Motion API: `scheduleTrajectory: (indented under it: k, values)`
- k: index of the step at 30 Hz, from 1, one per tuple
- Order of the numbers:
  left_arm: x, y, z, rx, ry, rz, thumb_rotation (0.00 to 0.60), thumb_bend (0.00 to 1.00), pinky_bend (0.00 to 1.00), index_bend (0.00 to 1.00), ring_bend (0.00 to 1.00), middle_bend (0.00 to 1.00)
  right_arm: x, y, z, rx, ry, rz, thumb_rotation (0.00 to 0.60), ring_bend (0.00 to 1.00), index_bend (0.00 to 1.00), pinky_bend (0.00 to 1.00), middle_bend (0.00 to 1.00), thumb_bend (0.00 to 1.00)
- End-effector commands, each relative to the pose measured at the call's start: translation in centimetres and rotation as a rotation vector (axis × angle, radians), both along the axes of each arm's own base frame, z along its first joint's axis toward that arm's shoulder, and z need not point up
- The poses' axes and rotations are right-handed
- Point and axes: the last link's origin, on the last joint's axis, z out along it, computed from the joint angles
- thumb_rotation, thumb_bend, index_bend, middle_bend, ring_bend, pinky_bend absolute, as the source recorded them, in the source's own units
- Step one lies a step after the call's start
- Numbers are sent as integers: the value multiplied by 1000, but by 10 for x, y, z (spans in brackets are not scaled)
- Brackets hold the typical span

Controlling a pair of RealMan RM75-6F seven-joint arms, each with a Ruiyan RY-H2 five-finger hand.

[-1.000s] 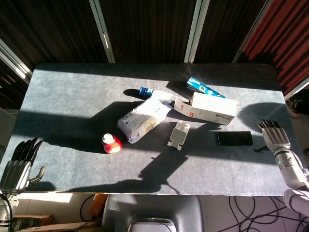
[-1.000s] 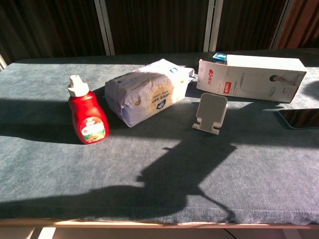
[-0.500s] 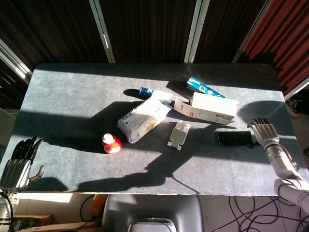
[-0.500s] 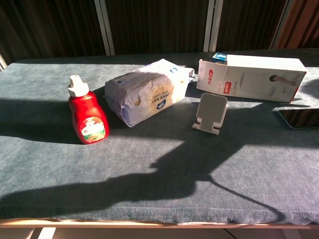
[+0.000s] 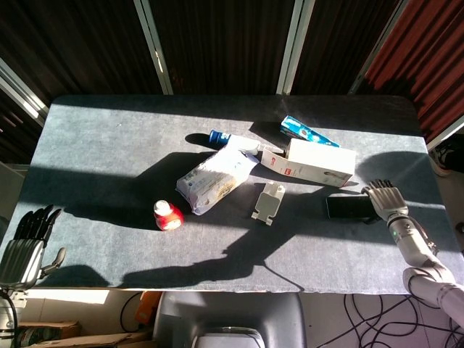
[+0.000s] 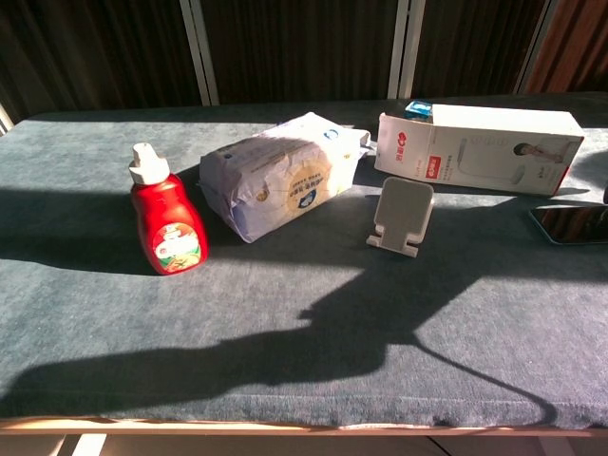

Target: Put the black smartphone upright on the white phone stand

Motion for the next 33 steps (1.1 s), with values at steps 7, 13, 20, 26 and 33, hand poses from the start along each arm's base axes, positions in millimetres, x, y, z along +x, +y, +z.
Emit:
scheduleTrajectory:
  k: [7, 13, 20, 26, 33]
  values:
    - [0, -1, 0, 0, 0, -3, 600, 376, 0, 0, 0, 0, 2, -1, -5, 7, -5, 5, 600, 32, 387, 106, 209, 354]
    - [2, -1, 2, 10, -19, -31, 600, 377, 0, 0, 0, 0, 3, -2, -9, 11, -4, 6, 600, 37, 421, 107, 216, 392]
    - [1, -1, 1, 9, -22, -31, 600, 376, 0, 0, 0, 0, 4, 0, -11, -9, -8, 18, 600, 139, 582, 185, 345, 414]
    - [1, -1, 1, 6, -22, -33, 600, 377, 0, 0, 0, 0, 4, 3, -15, -17, -4, 39, 600, 228, 719, 260, 457, 420]
    - [1, -1, 2, 7, -25, -33, 600, 378, 0, 0, 0, 0, 8, 9, -16, -32, 4, 83, 600, 327, 853, 331, 565, 431]
